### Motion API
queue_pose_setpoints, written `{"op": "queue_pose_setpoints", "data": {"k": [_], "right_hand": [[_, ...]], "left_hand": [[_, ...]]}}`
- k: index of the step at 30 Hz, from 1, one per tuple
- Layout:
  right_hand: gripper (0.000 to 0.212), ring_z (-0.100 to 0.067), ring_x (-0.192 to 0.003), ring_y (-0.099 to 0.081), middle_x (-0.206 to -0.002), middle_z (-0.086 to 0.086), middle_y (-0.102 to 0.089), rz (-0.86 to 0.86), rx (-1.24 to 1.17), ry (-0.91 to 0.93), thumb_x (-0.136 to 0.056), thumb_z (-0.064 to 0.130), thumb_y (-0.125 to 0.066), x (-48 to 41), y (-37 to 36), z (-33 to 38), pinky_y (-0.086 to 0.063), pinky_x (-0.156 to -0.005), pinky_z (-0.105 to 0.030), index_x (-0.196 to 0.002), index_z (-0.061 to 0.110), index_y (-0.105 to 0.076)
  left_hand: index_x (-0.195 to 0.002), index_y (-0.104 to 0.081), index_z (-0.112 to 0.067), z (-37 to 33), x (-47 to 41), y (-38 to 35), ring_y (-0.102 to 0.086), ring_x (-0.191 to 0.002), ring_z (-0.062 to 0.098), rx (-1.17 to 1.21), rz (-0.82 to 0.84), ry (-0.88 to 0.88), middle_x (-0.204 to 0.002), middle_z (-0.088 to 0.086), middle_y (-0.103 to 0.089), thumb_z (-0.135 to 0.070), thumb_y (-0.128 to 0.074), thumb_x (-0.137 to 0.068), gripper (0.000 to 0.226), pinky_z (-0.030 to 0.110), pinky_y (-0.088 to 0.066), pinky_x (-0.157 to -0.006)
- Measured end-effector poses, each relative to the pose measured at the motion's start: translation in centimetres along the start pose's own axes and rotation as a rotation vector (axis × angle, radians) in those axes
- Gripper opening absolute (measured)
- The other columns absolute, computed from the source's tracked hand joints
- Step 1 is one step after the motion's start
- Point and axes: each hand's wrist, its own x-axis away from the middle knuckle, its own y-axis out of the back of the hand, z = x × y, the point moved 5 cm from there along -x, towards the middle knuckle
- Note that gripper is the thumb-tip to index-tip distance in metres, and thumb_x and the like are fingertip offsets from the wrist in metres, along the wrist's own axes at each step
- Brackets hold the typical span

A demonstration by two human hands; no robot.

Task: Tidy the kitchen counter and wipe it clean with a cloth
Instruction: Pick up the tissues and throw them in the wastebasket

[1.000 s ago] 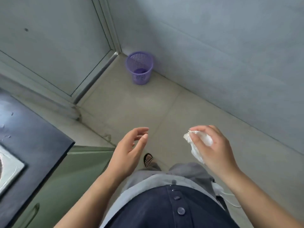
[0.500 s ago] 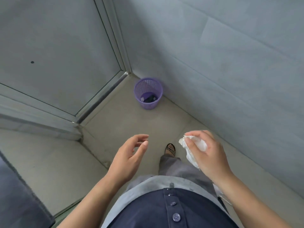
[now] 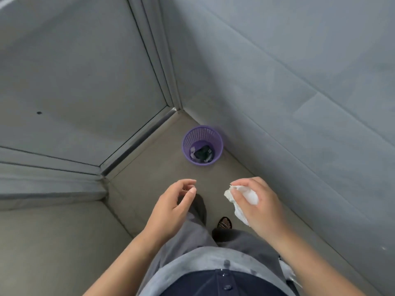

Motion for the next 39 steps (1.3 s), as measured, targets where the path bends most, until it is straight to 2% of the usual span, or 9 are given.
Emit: {"op": "queue_pose_setpoints", "data": {"k": [7, 13, 17, 20, 25, 29, 32, 36, 39], "right_hand": [[0.008, 0.003, -0.096, -0.054, -0.099, 0.016, -0.059, -0.047, -0.067, -0.044, -0.085, 0.028, -0.062, -11.2, -2.3, 3.5, -0.035, -0.075, -0.003, -0.088, 0.035, -0.064], [0.010, 0.006, -0.096, -0.052, -0.099, 0.015, -0.058, -0.039, -0.073, -0.025, -0.084, 0.028, -0.062, -21.1, -5.8, 1.6, -0.033, -0.075, 0.000, -0.088, 0.036, -0.063], [0.009, 0.006, -0.096, -0.051, -0.101, 0.014, -0.056, 0.048, -0.025, -0.061, -0.085, 0.030, -0.061, -27.2, -10.0, -4.0, -0.034, -0.073, 0.001, -0.094, 0.032, -0.062], [0.013, -0.001, -0.096, -0.052, -0.103, 0.011, -0.056, 0.083, 0.033, -0.094, -0.085, 0.029, -0.061, -31.3, -13.7, -9.9, -0.035, -0.073, -0.002, -0.098, 0.029, -0.063], [0.018, -0.011, -0.094, -0.056, -0.105, 0.005, -0.055, 0.069, 0.047, -0.175, -0.086, 0.030, -0.062, -37.0, -19.2, -20.6, -0.044, -0.074, -0.023, -0.102, 0.022, -0.063], [0.016, -0.010, -0.090, -0.053, -0.102, 0.002, -0.059, -0.006, 0.097, -0.225, -0.085, 0.031, -0.063, -39.4, -22.8, -28.8, -0.034, -0.072, -0.019, -0.098, 0.021, -0.063], [0.011, -0.013, -0.092, -0.057, -0.100, -0.002, -0.062, -0.018, 0.069, -0.235, -0.083, 0.028, -0.066, -40.3, -25.2, -33.3, -0.038, -0.074, -0.021, -0.093, 0.024, -0.062], [0.014, -0.010, -0.090, -0.054, -0.100, -0.001, -0.059, 0.023, 0.083, -0.202, -0.083, 0.025, -0.067, -41.9, -28.2, -36.6, -0.035, -0.070, -0.004, -0.096, 0.022, -0.061], [0.021, -0.009, -0.092, -0.049, -0.103, 0.001, -0.054, 0.050, 0.112, -0.208, -0.084, 0.026, -0.066, -44.1, -30.4, -38.2, -0.030, -0.069, -0.009, -0.102, 0.016, -0.062]], "left_hand": [[-0.110, -0.058, -0.030, -1.2, -13.0, 5.2, -0.054, -0.096, -0.005, -0.107, 0.078, -0.029, -0.102, -0.016, -0.062, -0.031, -0.049, -0.092, 0.020, 0.020, -0.043, -0.086], [-0.111, -0.058, -0.025, 3.2, -24.4, 5.8, -0.057, -0.093, 0.005, -0.216, 0.084, 0.023, -0.100, -0.011, -0.061, -0.031, -0.049, -0.093, 0.022, 0.014, -0.040, -0.078], [-0.113, -0.057, -0.021, 9.9, -30.7, 4.3, -0.053, -0.092, 0.008, -0.173, 0.009, 0.161, -0.101, -0.008, -0.059, -0.032, -0.048, -0.093, 0.024, 0.015, -0.036, -0.075], [-0.107, -0.058, -0.018, 15.8, -35.0, 2.0, -0.052, -0.089, 0.012, -0.053, -0.069, 0.241, -0.095, -0.005, -0.056, -0.026, -0.049, -0.093, 0.018, 0.010, -0.035, -0.065], [-0.117, -0.056, -0.025, 27.0, -41.8, -2.3, -0.055, -0.091, 0.017, -0.196, -0.034, 0.268, -0.105, 0.005, -0.058, -0.026, -0.051, -0.091, 0.027, 0.020, -0.035, -0.072], [-0.132, -0.042, -0.030, 34.6, -45.5, -6.0, -0.052, -0.104, 0.019, -0.273, -0.009, 0.311, -0.121, 0.010, -0.051, -0.032, -0.050, -0.092, 0.041, 0.024, -0.037, -0.082], [-0.140, -0.032, -0.030, 38.1, -48.6, -7.9, -0.052, -0.111, 0.026, -0.247, -0.045, 0.313, -0.127, 0.012, -0.047, -0.035, -0.050, -0.092, 0.051, 0.029, -0.041, -0.087], [-0.136, -0.036, -0.030, 40.2, -51.0, -9.5, -0.061, -0.096, 0.021, -0.098, -0.100, 0.241, -0.117, 0.008, -0.058, -0.032, -0.049, -0.093, 0.044, 0.033, -0.051, -0.079], [-0.130, -0.042, -0.031, 40.8, -50.5, -9.9, -0.064, -0.085, 0.019, -0.067, -0.148, 0.161, -0.105, 0.005, -0.062, -0.024, -0.050, -0.093, 0.038, 0.038, -0.056, -0.071]]}}
